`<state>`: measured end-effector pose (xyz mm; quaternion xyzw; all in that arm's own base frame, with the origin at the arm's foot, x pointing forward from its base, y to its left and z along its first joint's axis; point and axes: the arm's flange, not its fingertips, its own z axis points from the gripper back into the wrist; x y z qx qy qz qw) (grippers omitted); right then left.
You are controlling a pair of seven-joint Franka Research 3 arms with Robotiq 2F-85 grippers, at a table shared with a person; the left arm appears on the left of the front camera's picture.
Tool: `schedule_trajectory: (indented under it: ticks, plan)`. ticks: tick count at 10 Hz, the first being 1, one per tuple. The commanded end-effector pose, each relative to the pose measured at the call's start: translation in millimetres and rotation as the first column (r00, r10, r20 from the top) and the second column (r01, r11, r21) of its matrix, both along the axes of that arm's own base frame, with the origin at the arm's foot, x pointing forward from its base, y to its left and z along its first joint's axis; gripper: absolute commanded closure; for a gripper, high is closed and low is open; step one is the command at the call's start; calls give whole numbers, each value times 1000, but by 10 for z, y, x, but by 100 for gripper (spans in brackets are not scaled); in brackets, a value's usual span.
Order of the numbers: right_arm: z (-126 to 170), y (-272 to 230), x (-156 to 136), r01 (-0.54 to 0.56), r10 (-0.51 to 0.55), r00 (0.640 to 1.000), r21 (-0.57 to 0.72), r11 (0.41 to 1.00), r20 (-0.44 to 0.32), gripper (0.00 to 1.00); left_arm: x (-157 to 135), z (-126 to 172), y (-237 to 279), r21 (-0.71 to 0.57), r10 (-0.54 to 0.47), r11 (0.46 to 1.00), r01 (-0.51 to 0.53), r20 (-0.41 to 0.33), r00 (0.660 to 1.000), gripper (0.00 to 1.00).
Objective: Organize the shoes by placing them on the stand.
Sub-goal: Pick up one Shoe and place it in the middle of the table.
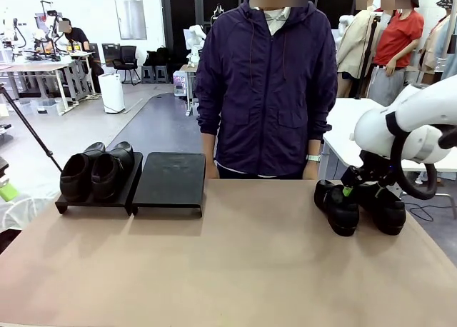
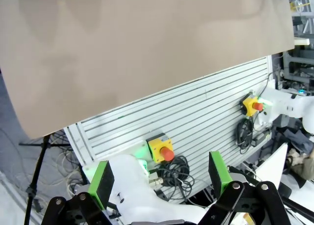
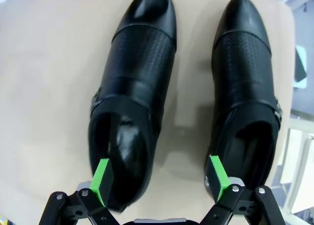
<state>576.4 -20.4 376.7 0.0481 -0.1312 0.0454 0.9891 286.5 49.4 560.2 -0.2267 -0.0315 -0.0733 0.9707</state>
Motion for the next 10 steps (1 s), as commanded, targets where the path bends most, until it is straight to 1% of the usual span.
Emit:
schedule_trajectory:
  ticks: [1, 2, 5, 6, 7, 8, 10]
  plan:
    - [-72, -12, 178, 10, -10, 1000, 13, 1000, 11, 0, -13, 16, 25, 0, 2, 1000, -2, -12, 1000, 0]
    - [-138, -13, 231, -7, 7, 1000, 19, 1000, 20, 0, -13, 16, 25, 0, 2, 1000, -2, -12, 1000, 0]
    - [-312, 27, 298, -30, 31, 999, 27, 999, -20, 0, -13, 16, 25, 0, 2, 1000, -2, -12, 1000, 0]
    - [-330, 37, 302, -34, 35, 999, 25, 999, -10, 0, -13, 16, 25, 0, 2, 1000, -2, -12, 1000, 0]
    - [-315, 41, 301, -37, 38, 999, 29, 999, -27, 60, -13, 16, 25, 0, 2, 1000, -2, -12, 1000, 0]
    - [-317, 55, 298, -45, 46, 998, 32, 998, -31, 100, -13, 16, 25, 0, 2, 1000, -2, -12, 1000, 0]
    - [-333, 64, 310, -53, 54, 997, 25, 998, -53, 100, -13, 16, 25, 0, 2, 1000, -2, -12, 1000, 0]
